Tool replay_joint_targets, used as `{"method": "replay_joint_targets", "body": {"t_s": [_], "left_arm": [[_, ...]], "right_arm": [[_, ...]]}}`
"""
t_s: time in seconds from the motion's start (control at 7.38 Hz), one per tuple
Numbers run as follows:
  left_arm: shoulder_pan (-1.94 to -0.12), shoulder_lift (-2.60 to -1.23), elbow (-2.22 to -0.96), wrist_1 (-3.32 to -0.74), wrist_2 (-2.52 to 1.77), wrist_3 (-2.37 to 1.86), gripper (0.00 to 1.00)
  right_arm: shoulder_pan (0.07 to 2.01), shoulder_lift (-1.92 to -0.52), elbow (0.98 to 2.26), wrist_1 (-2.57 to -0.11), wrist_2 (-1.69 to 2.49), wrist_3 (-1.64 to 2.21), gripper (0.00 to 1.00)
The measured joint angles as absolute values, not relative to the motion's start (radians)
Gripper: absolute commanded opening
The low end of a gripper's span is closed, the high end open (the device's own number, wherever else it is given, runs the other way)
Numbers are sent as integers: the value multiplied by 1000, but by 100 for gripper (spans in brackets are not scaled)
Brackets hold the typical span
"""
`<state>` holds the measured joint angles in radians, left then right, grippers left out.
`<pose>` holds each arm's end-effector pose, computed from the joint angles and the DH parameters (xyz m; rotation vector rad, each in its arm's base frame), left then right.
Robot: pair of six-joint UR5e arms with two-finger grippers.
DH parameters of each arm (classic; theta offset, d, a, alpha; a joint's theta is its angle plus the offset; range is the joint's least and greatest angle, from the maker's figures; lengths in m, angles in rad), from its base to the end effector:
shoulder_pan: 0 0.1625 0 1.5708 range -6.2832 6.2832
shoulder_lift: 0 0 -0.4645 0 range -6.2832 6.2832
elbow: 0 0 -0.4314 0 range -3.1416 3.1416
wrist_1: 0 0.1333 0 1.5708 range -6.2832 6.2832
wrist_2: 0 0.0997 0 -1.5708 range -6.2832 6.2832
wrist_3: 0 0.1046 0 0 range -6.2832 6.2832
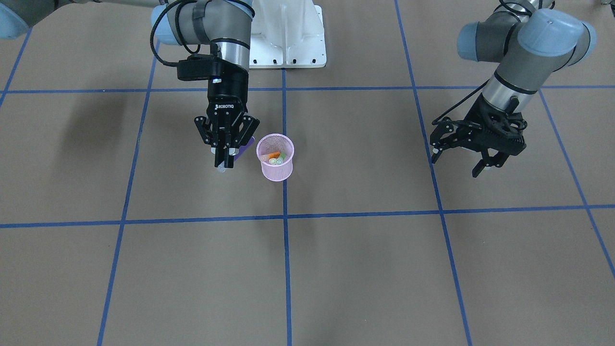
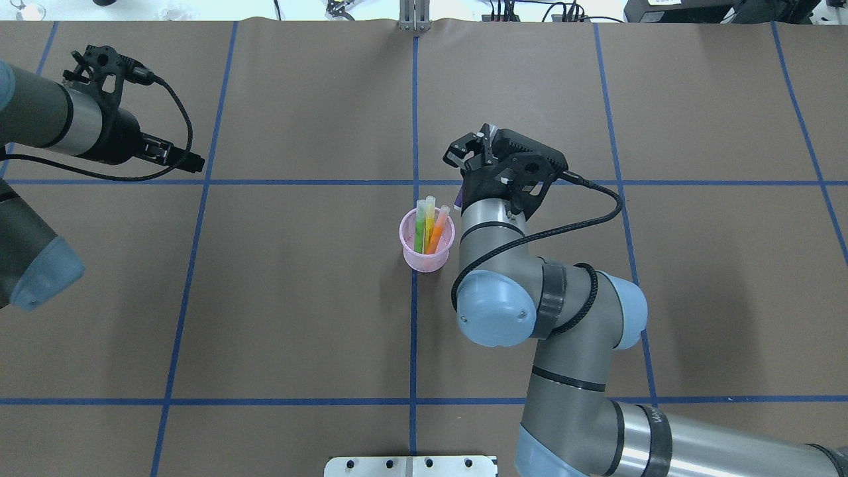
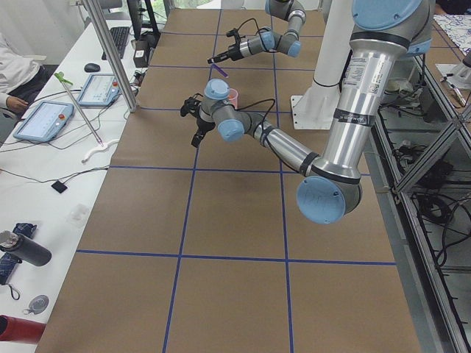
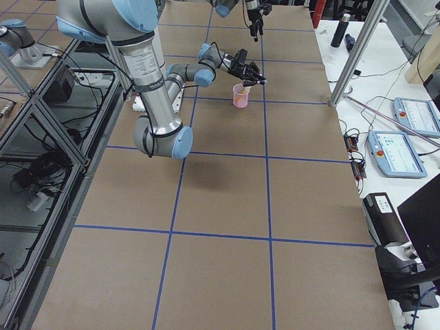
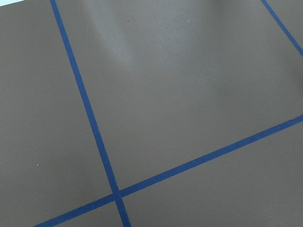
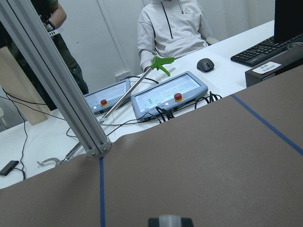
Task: Collect pens into pen holder
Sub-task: 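Lift the purple marker with the right gripper over the pink cup, then open the right gripper to drop the purple marker into the cup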
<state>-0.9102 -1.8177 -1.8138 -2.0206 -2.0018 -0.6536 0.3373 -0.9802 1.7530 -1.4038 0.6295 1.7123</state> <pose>0.3156 -0.5522 0.3855 0.4887 0.8805 0.2088 -0.5659 -0.4293 0.2030 0.9754 -0.7994 0.8563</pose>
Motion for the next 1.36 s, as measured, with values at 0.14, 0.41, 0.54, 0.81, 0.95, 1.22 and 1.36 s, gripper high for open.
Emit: {"method": "replay_joint_targets", "body": {"t_s": [0.14,0.41,0.54,0.81,0.95,1.22,1.36], "left_arm": [[-910,-1818,-1807,-2021,-2002,-653,100],[-910,-1818,-1800,-2022,-2002,-652,100],[-911,-1818,-1799,-2022,-2002,-652,100],[-911,-1818,-1798,-2022,-2002,-652,100],[-911,-1818,-1798,-2022,-2002,-652,100],[-911,-1818,-1798,-2022,-2002,-653,100],[-911,-1818,-1798,-2022,-2002,-653,100]], "right_arm": [[322,-952,1704,-1409,595,1720,0],[284,-930,1662,-1411,543,1725,0],[265,-928,1657,-1411,525,1725,2],[241,-930,1656,-1411,509,1725,62],[238,-932,1655,-1412,507,1723,64],[238,-931,1656,-1413,507,1715,81],[242,-929,1662,-1413,513,1707,88]]}}
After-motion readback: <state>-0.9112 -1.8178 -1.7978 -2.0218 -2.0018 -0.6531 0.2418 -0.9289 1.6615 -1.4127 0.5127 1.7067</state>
